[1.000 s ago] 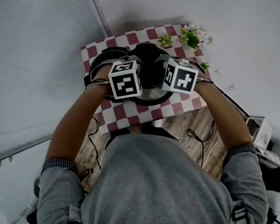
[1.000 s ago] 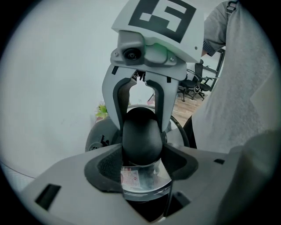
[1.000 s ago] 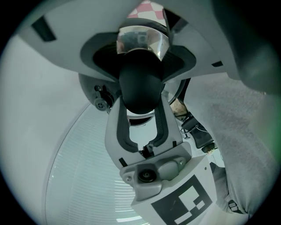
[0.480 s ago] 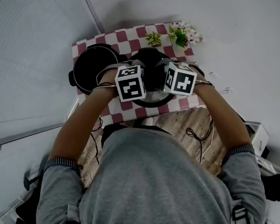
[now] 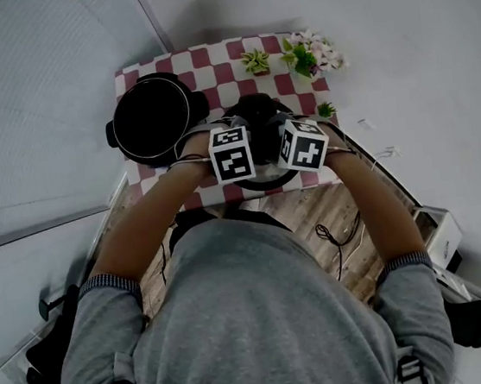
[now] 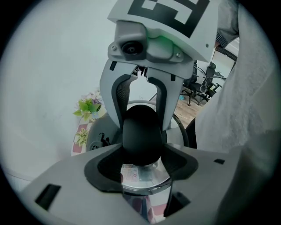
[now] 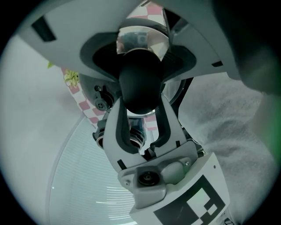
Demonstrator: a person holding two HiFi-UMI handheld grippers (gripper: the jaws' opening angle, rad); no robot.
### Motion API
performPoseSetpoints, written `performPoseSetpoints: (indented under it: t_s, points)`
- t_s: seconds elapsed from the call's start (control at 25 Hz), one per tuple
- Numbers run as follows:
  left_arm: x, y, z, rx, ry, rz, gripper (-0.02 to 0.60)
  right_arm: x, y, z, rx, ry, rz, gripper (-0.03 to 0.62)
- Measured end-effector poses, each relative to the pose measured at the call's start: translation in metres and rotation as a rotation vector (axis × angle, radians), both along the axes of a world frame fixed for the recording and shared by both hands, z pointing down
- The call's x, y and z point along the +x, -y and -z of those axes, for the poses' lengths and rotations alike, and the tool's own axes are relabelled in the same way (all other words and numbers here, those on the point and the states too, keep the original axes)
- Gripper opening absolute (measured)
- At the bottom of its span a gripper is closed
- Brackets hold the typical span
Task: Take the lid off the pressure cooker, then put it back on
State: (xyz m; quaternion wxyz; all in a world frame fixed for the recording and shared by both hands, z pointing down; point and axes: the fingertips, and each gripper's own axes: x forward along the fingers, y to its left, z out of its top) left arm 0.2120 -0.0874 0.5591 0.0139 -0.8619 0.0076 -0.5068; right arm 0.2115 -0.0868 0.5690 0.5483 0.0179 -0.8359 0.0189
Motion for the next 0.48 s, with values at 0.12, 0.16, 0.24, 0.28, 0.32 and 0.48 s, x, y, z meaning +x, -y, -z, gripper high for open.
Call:
performPoseSetpoints:
  t_s: [0.12,0.16,0.24,0.28,0.32,0.48]
  points:
    - [0.002,-0.005,-0.018,-0.015,0.013,0.006,0.296,0.003,-0.006,-0.018,-0.021,0.001,0.008,0.293]
    - [0.003,-0.007,-0.023,-0.021,0.017,0.007,0.296,0.003,-0.007,-0.024,-0.029,0.002,0.009,0.295]
    - [0.003,-0.009,-0.035,-0.035,0.023,0.008,0.296,0.003,-0.010,-0.035,-0.042,0.003,0.011,0.294]
    - [0.003,-0.010,-0.042,-0.041,0.026,0.008,0.296,0.004,-0.011,-0.041,-0.047,0.002,0.011,0.293]
    - [0.003,-0.011,-0.048,-0.045,0.029,0.008,0.296,0.004,-0.012,-0.047,-0.049,0.000,0.011,0.294]
    - [0.003,-0.011,-0.076,-0.047,0.047,0.002,0.296,0.004,-0.012,-0.075,-0.051,-0.022,0.008,0.293]
